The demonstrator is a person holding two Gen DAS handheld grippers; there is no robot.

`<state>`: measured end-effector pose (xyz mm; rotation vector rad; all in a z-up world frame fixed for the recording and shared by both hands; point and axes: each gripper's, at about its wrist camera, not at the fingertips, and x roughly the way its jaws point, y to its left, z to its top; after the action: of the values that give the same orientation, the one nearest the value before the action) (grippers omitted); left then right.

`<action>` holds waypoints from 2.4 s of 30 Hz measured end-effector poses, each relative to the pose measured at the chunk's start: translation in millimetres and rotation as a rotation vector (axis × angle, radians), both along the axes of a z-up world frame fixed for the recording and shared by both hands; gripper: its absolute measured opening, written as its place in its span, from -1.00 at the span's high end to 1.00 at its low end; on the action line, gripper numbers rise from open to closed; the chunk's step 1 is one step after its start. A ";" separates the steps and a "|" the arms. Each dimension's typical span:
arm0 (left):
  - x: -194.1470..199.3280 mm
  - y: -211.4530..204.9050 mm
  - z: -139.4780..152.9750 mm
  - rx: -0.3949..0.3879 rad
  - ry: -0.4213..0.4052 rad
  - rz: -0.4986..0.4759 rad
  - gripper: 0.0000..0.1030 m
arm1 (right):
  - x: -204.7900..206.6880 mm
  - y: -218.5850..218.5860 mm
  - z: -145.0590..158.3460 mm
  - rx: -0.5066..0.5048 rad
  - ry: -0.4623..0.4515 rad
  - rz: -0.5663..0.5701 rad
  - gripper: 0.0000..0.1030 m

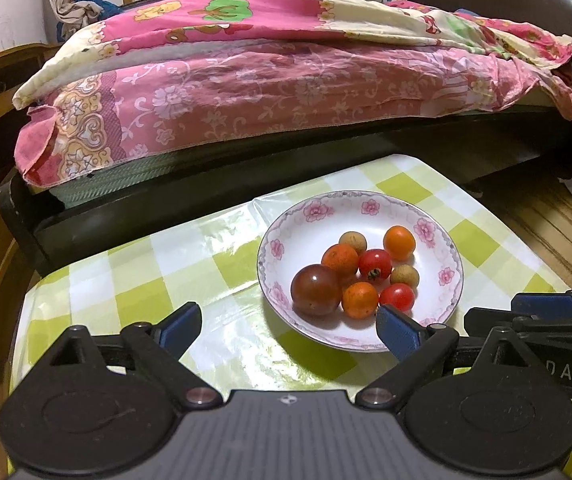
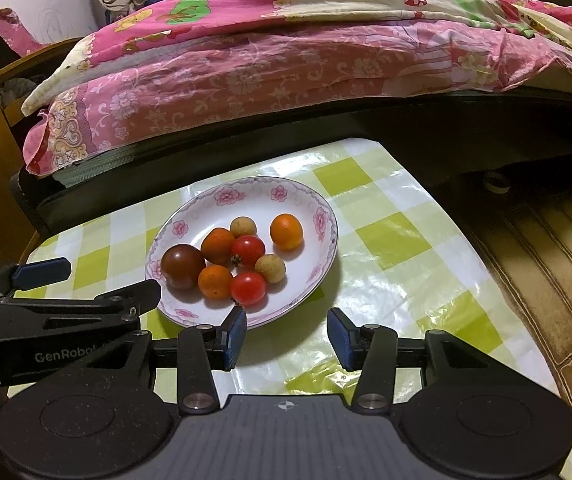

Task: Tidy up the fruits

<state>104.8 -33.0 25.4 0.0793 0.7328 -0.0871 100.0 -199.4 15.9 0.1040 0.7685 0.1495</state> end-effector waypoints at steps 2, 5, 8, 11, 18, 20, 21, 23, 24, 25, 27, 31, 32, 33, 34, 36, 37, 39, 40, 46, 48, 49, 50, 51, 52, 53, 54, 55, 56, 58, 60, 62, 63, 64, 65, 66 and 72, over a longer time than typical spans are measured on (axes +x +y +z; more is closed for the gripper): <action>-3.1 0.1 0.2 0.000 0.002 0.005 -0.97 | -2.3 0.5 0.2 0.001 0.001 -0.001 0.18; -8.4 0.4 0.1 0.004 0.002 0.011 -0.97 | -5.9 1.8 0.1 -0.002 0.003 -0.001 0.18; -13.5 0.9 0.3 0.000 0.004 0.012 -0.97 | -9.8 3.0 -0.1 -0.007 0.005 0.000 0.17; -19.3 0.5 1.2 0.003 0.000 0.015 -0.97 | -13.4 3.6 0.1 -0.009 0.007 -0.002 0.17; -30.0 1.9 3.2 -0.004 -0.005 0.023 -0.97 | -24.2 6.1 1.0 -0.011 0.010 -0.009 0.17; -32.9 2.4 3.1 -0.007 -0.003 0.024 -0.97 | -26.9 6.3 1.1 -0.010 0.010 -0.009 0.17; -34.3 2.5 2.9 -0.007 -0.003 0.025 -0.97 | -27.4 6.4 1.0 -0.010 0.009 -0.009 0.17; -36.4 2.2 2.9 -0.008 -0.001 0.026 -0.97 | -29.9 7.1 1.0 -0.012 0.010 -0.009 0.17; -37.5 2.2 2.9 -0.008 -0.001 0.028 -0.97 | -31.0 7.2 1.0 -0.012 0.011 -0.010 0.17; -38.6 2.1 3.1 -0.009 -0.002 0.030 -0.97 | -32.1 7.2 1.0 -0.011 0.012 -0.011 0.17; -40.3 2.2 3.2 -0.009 0.000 0.030 -0.97 | -34.5 7.0 0.8 -0.007 0.015 -0.014 0.17; -45.8 1.7 2.1 -0.007 0.005 0.030 -0.97 | -38.7 7.3 0.1 -0.012 0.022 -0.017 0.17; -47.0 1.6 2.0 -0.005 0.006 0.029 -0.97 | -39.8 7.7 -0.3 -0.014 0.023 -0.017 0.17; -48.5 1.4 1.9 -0.003 0.005 0.028 -0.97 | -41.2 7.7 -0.8 -0.014 0.025 -0.017 0.17; -50.1 1.1 1.8 0.000 0.005 0.028 -0.97 | -42.1 7.8 -1.1 -0.014 0.027 -0.017 0.17; -52.6 0.7 1.8 0.005 0.006 0.027 -0.97 | -44.4 7.8 -1.8 -0.016 0.029 -0.016 0.17; -54.0 0.8 2.0 0.006 0.006 0.028 -0.97 | -45.6 8.0 -2.1 -0.018 0.030 -0.016 0.17; -56.7 1.0 2.0 0.007 0.006 0.029 -0.97 | -47.7 8.5 -2.4 -0.020 0.031 -0.014 0.17; -56.5 1.0 2.0 0.006 0.006 0.029 -0.97 | -48.9 8.7 -2.7 -0.020 0.033 -0.014 0.17; -66.2 1.6 0.9 0.006 0.012 0.032 -0.97 | -56.0 9.9 -4.4 -0.026 0.044 -0.011 0.17; -68.0 1.5 0.6 0.006 0.013 0.032 -0.96 | -58.3 9.7 -4.5 -0.024 0.047 -0.011 0.17; -70.0 1.2 0.6 0.009 0.011 0.032 -0.96 | -59.4 9.6 -4.6 -0.023 0.048 -0.010 0.18; -71.5 0.9 0.6 0.012 0.010 0.032 -0.97 | -60.3 9.6 -4.7 -0.022 0.050 -0.010 0.18; -72.9 0.5 0.7 0.015 0.007 0.033 -0.96 | -61.3 9.7 -4.7 -0.021 0.051 -0.010 0.17; -74.2 0.1 0.9 0.018 0.006 0.034 -0.96 | -62.3 10.0 -4.8 -0.022 0.053 -0.010 0.18; -75.5 -0.1 1.1 0.020 0.006 0.035 -0.96 | -63.3 10.3 -4.9 -0.022 0.054 -0.010 0.18; -76.3 0.1 1.4 0.020 0.006 0.036 -0.96 | -64.6 10.8 -5.1 -0.023 0.055 -0.011 0.17; -77.9 0.4 1.5 0.019 0.005 0.039 -0.96 | -65.7 11.3 -5.1 -0.023 0.057 -0.010 0.17; -78.1 0.5 1.8 0.018 0.006 0.039 -0.96 | -66.8 11.6 -5.2 -0.023 0.058 -0.009 0.17; -78.8 0.5 1.9 0.018 0.006 0.039 -0.96 | -69.6 12.2 -5.2 -0.022 0.060 -0.009 0.17; -80.7 0.9 1.9 0.017 0.007 0.041 -0.96 | -71.7 13.1 -5.2 -0.021 0.061 -0.009 0.18; -82.6 1.7 1.9 0.014 0.009 0.043 -0.96 | -73.4 13.5 -5.1 -0.021 0.062 -0.007 0.17; -83.6 2.0 1.7 0.012 0.010 0.043 -0.96 | -74.8 13.8 -5.0 -0.020 0.062 -0.007 0.17; -85.0 2.5 1.5 0.011 0.011 0.045 -0.96 | -75.5 14.0 -4.9 -0.020 0.062 -0.007 0.17; -85.7 2.6 1.4 0.012 0.011 0.046 -0.96 | -75.1 14.1 -4.8 -0.021 0.062 -0.007 0.17; -86.6 2.6 1.4 0.013 0.011 0.046 -0.96 | -76.1 14.6 -4.8 -0.021 0.062 -0.007 0.17; -91.4 3.9 -1.0 0.013 0.028 0.053 -0.97 | -81.6 16.6 -4.8 -0.020 0.064 -0.006 0.17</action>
<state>13.4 -29.2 24.4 0.0711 0.7631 -0.0329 18.4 -182.8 11.1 0.0922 0.8337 0.1330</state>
